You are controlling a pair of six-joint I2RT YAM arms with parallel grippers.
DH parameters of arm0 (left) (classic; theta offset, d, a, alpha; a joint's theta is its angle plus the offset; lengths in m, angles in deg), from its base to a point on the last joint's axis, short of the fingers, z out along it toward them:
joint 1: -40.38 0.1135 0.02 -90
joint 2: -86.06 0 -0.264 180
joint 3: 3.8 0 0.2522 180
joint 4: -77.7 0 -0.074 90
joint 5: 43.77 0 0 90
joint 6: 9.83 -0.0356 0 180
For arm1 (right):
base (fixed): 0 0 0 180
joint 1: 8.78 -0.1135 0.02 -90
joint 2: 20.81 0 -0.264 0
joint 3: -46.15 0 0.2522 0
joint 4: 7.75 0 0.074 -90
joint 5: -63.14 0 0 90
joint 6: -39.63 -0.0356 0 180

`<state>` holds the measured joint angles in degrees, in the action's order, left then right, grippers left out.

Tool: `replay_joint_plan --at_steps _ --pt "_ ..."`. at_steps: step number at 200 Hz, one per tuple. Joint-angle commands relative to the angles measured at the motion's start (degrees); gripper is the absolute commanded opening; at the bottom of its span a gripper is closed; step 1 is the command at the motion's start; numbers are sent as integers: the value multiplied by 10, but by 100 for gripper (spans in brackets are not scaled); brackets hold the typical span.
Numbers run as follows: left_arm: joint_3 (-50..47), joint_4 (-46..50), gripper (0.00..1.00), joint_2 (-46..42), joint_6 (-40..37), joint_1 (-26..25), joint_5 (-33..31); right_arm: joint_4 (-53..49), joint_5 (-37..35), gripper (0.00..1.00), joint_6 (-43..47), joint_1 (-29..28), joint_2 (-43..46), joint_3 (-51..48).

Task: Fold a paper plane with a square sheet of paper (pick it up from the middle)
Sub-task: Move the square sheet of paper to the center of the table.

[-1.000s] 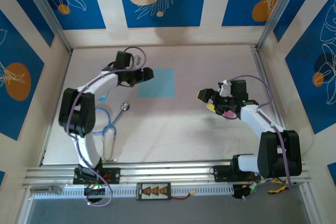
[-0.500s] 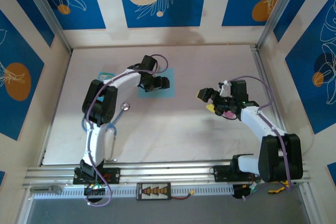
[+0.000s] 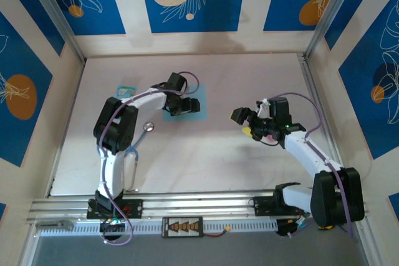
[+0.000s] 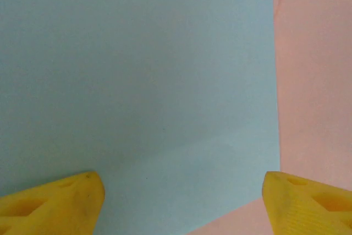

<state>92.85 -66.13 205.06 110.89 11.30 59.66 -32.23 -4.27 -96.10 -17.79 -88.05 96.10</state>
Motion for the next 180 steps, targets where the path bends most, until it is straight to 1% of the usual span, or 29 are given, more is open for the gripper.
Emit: replay_joint_plan --at_steps 1,22,57,86,106,123,128,131,145,163,172,180 --pt "-78 37 78 -21 44 -31 6 -36 -27 100 -25 -18 15 -8" --pt "-151 6 78 -67 69 -61 -13 -52 -65 100 -45 -30 32 -16" --pt "-250 -32 78 -131 131 -124 -28 -81 -95 100 -66 -35 64 -21" --pt "-285 -39 79 -172 176 -174 -71 -108 -116 100 -68 -35 87 -17" --pt "-279 -33 82 -200 190 -180 -102 -119 -122 100 -70 -35 101 -10" --pt "-248 -7 92 -215 159 -180 -131 -120 -123 100 -69 -35 108 -6" --pt "-234 1 98 -218 143 -180 -140 -124 -127 99 -71 -36 108 -4" --pt "-227 7 100 -218 133 -180 -146 -130 -135 99 -75 -36 109 -1" --pt "-197 27 100 -219 89 -180 -186 -176 -189 99 -93 -39 113 17" --pt "-164 61 100 -215 42 -178 -242 -186 -215 99 -78 -39 133 28" --pt "-147 74 100 -210 14 -172 -246 -177 -224 99 -81 -37 149 24" --pt "-143 68 100 -206 -12 -166 -224 -157 -220 99 -80 -32 166 14"
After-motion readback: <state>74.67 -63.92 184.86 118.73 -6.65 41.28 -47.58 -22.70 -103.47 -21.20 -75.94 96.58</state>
